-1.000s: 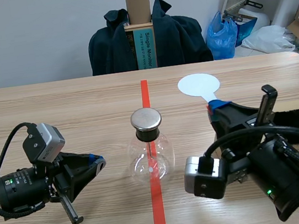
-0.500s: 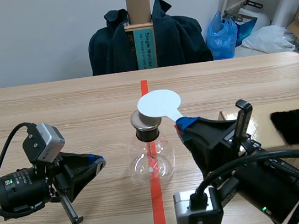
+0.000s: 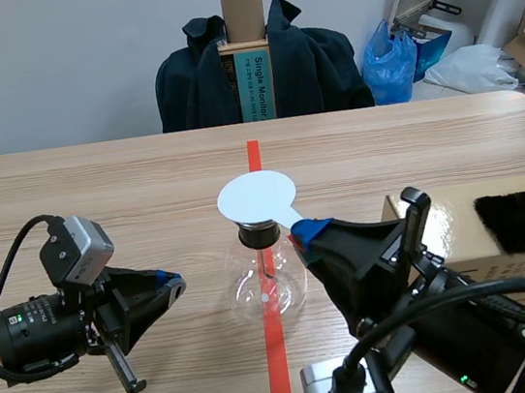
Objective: Do the electroscope experiment.
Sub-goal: 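Move the plate toward and away from the electroscope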
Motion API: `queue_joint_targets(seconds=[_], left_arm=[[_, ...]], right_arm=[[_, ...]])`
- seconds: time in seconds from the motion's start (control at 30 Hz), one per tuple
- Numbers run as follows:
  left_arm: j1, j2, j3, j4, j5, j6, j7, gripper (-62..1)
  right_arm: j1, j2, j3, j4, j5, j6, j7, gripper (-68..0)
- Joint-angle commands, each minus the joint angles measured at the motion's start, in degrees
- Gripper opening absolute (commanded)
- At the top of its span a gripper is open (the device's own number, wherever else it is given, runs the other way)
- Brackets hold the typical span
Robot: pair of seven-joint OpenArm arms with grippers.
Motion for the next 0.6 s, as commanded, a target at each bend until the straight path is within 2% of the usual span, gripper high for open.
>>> queue_joint_targets(seconds=[0.0, 0.13, 0.27, 0.4, 0.57], left_arm=[[0.0, -0.2, -0.6, 1.2, -0.6, -0.1, -1.0, -57.8], [0.0, -0.2, -0.6, 1.2, -0.6, -0.1, -1.0, -57.8], [0.0, -0.2, -0.6, 1.2, -0.6, -0.1, -1.0, -57.7], [0.0, -0.2, -0.6, 1.2, -0.6, -0.1, -1.0, -57.8], [0.0, -0.2, -0.6, 1.2, -0.6, -0.1, -1.0, -57.8]], right_arm=[[0.4, 0.4, 0.4, 0.7, 0.2, -0.6, 0.2, -66.7], [0.4, 0.4, 0.5, 0.7, 0.2, -0.6, 0.1, -66.7], [0.4, 0.4, 0.5, 0.7, 0.2, -0.5, -2.2, -66.7], [0.4, 0.4, 0.5, 0.7, 0.2, 0.2, -6.6, -66.7], [0.4, 0.4, 0.5, 0.7, 0.2, 0.8, -14.5, -66.7]])
